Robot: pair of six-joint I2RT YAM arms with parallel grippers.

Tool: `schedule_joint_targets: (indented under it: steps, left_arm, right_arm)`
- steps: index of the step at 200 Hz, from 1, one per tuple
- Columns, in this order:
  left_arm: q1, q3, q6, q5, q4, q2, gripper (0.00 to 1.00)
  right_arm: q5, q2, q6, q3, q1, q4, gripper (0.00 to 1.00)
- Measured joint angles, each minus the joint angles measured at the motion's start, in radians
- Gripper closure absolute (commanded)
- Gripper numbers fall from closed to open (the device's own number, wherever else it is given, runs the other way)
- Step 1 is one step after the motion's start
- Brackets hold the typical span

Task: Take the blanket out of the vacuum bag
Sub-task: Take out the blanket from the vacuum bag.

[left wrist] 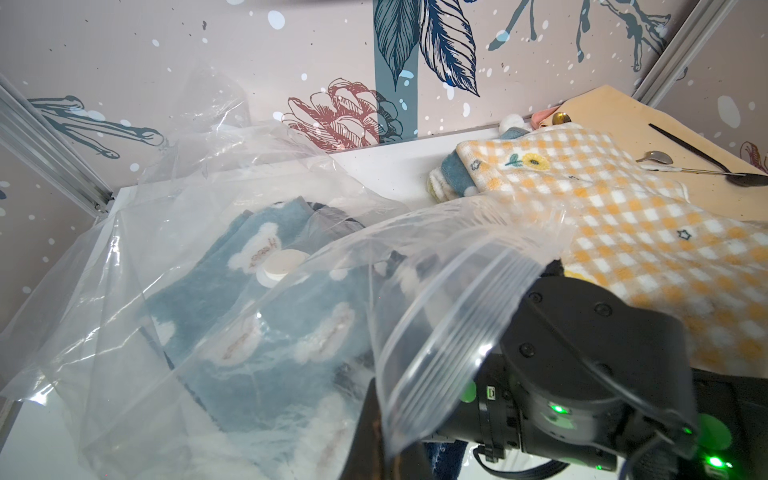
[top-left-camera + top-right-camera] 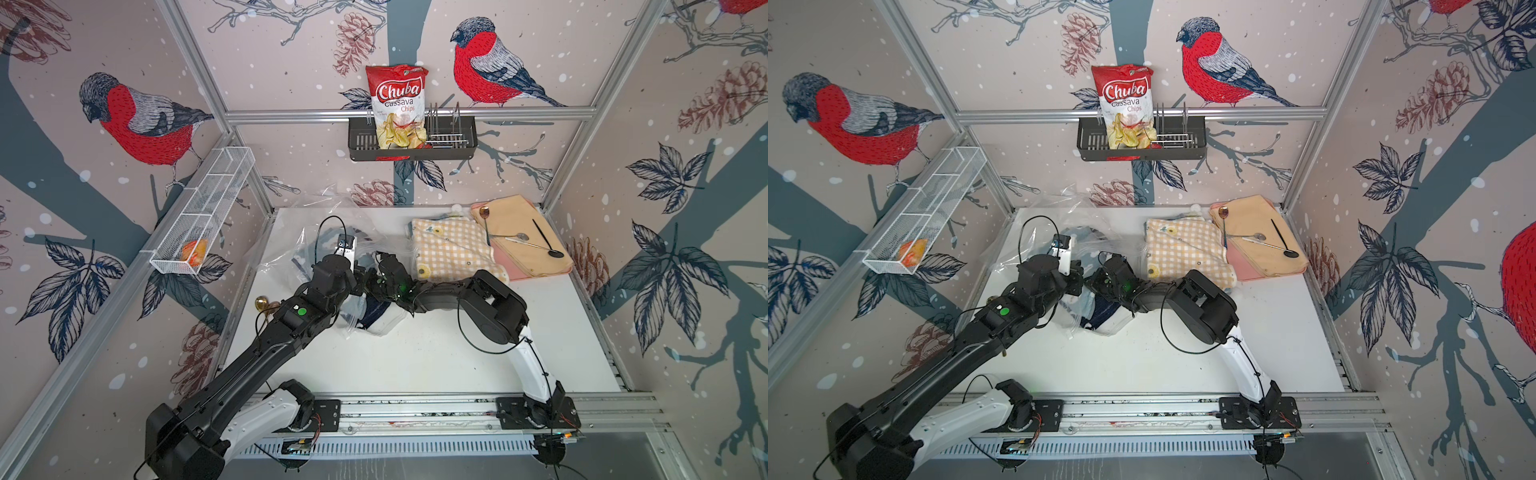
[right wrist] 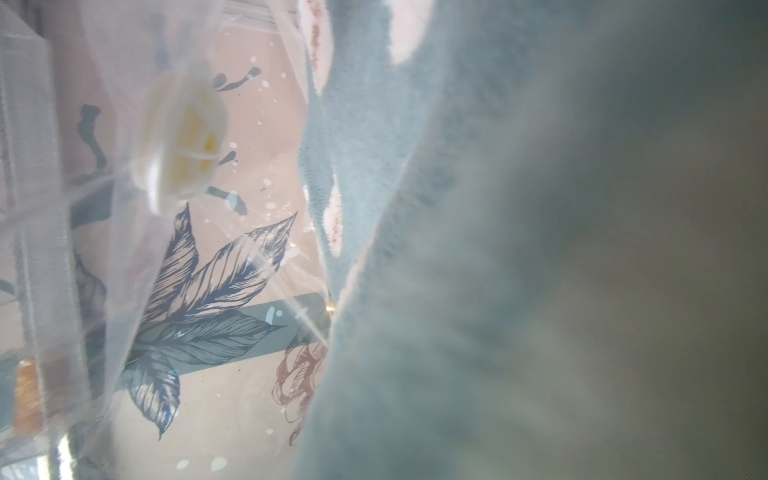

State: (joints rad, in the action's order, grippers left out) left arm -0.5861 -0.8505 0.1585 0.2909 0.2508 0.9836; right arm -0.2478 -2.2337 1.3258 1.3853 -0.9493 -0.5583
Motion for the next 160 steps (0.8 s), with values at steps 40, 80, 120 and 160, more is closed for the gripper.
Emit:
schedule_joint_targets:
  steps: [40,80,120,160]
  left_arm:
    - [0.0,0.0,0.0,0.024,0.0,-0.025,1.0]
    - [0.0,0.0,0.0,0.039,0.0,-0.026,1.0]
    - [0.0,0.0,0.001,0.051,0.0,-0.026,1.0]
    - [0.0,0.0,0.002,0.053,0.0,-0.023,1.0]
  right_arm:
    - [-0.016,0.124,-0.039,0.0,-0.006,-0.024,1.0]
    - [-0.025,0.172,-0.049,-0.037,-0.017,-0.017,1.0]
    - [-0.032,0.265,-0.068,-0.119,-0.019,-0.006,1.0]
    - [-0.032,0.39,-0.075,-0.26,-0.039,-0.011,1.0]
